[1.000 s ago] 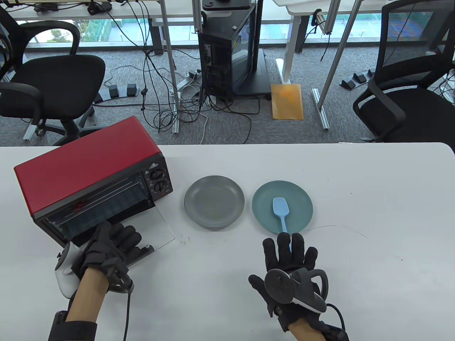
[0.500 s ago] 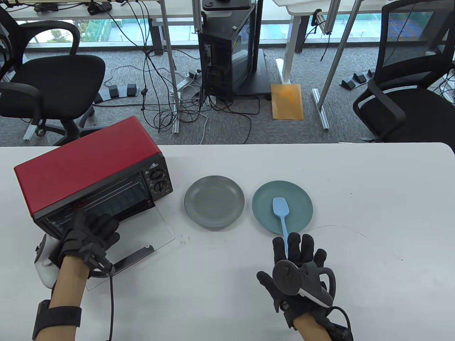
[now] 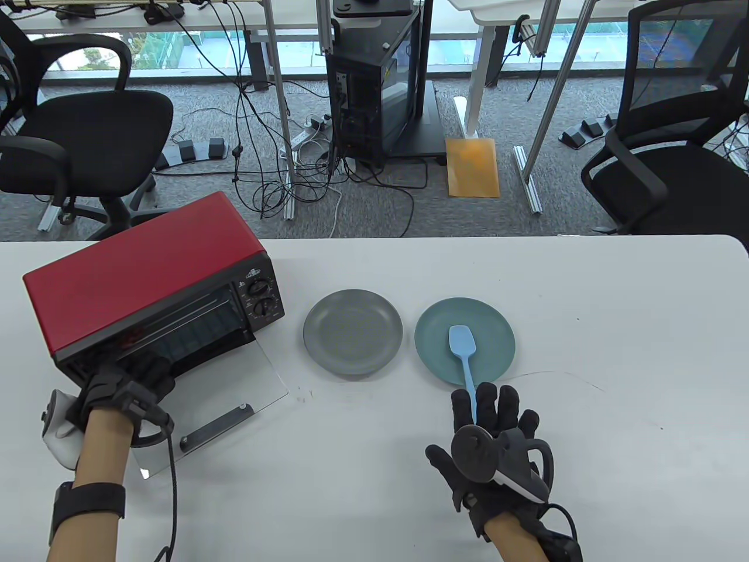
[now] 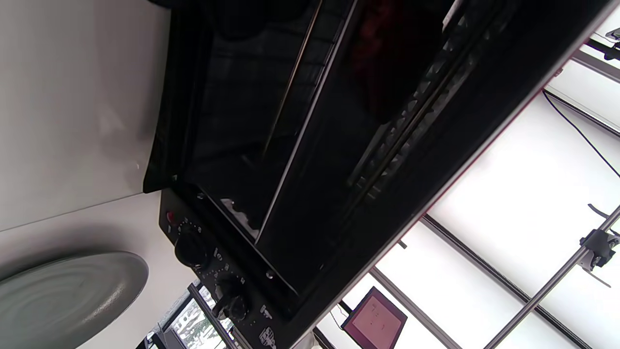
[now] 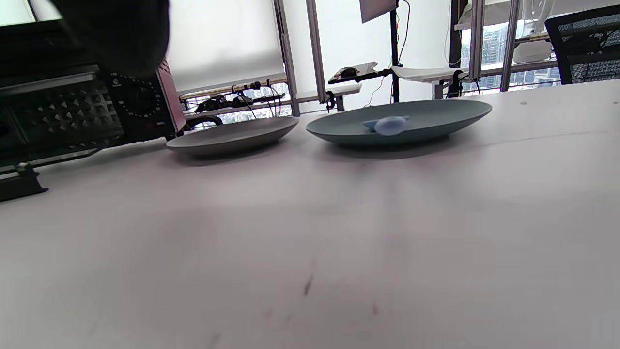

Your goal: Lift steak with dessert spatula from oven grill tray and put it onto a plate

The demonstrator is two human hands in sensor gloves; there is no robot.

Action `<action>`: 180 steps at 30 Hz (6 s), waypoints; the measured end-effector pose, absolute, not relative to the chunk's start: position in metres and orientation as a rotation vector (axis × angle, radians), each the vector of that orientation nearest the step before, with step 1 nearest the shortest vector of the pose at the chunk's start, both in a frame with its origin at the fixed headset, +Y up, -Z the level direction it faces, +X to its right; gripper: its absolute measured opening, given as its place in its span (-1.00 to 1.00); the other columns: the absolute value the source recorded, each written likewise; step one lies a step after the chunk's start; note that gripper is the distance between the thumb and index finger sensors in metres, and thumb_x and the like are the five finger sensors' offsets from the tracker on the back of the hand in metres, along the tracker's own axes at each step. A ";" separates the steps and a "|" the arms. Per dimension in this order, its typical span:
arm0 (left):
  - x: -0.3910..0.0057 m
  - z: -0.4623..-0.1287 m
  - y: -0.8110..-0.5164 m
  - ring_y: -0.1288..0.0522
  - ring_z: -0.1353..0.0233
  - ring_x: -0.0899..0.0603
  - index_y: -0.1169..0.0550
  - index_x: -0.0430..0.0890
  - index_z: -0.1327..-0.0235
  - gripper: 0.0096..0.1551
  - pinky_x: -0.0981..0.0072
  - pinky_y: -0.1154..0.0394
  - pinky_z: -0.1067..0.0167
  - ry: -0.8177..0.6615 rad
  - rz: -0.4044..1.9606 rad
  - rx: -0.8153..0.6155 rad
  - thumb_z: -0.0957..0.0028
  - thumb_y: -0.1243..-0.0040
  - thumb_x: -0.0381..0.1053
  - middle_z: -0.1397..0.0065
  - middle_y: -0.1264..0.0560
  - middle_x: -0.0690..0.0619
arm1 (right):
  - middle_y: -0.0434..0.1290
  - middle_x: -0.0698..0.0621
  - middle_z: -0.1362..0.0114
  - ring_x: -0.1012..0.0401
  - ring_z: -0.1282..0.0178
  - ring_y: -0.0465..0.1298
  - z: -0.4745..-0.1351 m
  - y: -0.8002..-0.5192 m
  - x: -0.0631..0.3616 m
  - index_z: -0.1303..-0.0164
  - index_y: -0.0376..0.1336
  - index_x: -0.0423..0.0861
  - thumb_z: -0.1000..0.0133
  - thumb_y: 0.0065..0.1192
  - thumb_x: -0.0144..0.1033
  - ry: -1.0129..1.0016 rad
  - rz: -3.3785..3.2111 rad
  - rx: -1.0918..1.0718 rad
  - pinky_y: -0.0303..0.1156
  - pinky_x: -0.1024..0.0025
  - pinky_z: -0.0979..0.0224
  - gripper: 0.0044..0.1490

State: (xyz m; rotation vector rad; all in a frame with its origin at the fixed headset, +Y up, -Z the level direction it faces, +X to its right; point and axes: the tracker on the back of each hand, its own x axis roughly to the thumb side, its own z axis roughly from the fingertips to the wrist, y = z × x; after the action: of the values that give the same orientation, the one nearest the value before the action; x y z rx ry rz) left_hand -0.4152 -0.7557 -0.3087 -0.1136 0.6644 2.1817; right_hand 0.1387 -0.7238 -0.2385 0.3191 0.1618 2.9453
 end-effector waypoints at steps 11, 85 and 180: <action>-0.421 -0.315 -0.755 -0.22 -0.87 0.09 -0.02 0.09 -0.84 -0.38 0.11 -0.25 -0.70 0.660 2.239 -0.032 -0.63 0.65 0.32 -0.92 -0.09 0.15 | -0.50 -0.48 -0.51 -0.52 -0.42 -0.52 -0.240 -0.725 0.140 -0.57 -0.44 -0.25 -0.14 0.11 0.20 0.168 2.943 0.303 -0.42 -0.70 -0.19 0.25; -0.320 -0.241 -0.749 -0.48 -0.60 -0.15 -0.05 -0.08 -0.70 -0.53 -0.18 -0.27 -0.58 0.304 2.236 -0.345 -0.61 0.41 0.03 -0.66 -0.34 -0.07 | -0.50 -0.48 -0.51 -0.53 -0.42 -0.52 -0.231 -0.716 0.135 -0.56 -0.45 -0.25 -0.15 0.09 0.19 0.014 2.918 0.353 -0.41 -0.70 -0.19 0.23; -0.208 -0.231 -0.733 -0.30 -0.58 -0.55 -0.03 -0.23 -0.71 -0.21 -0.48 -0.20 -0.41 -0.150 0.886 -0.042 -0.38 0.13 0.14 -0.68 -0.21 -0.38 | 0.66 -0.19 0.29 0.17 0.66 0.68 -0.245 -0.736 0.180 -0.15 0.12 -0.69 -0.14 0.04 -0.35 -0.120 1.768 0.028 0.59 0.46 0.66 -0.29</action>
State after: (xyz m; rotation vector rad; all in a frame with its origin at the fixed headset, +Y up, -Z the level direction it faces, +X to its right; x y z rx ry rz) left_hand -0.2077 -0.7325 -0.2313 -0.0420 -0.1503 0.8857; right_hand 0.1801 -0.7363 -0.2446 0.0284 -0.1201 1.7684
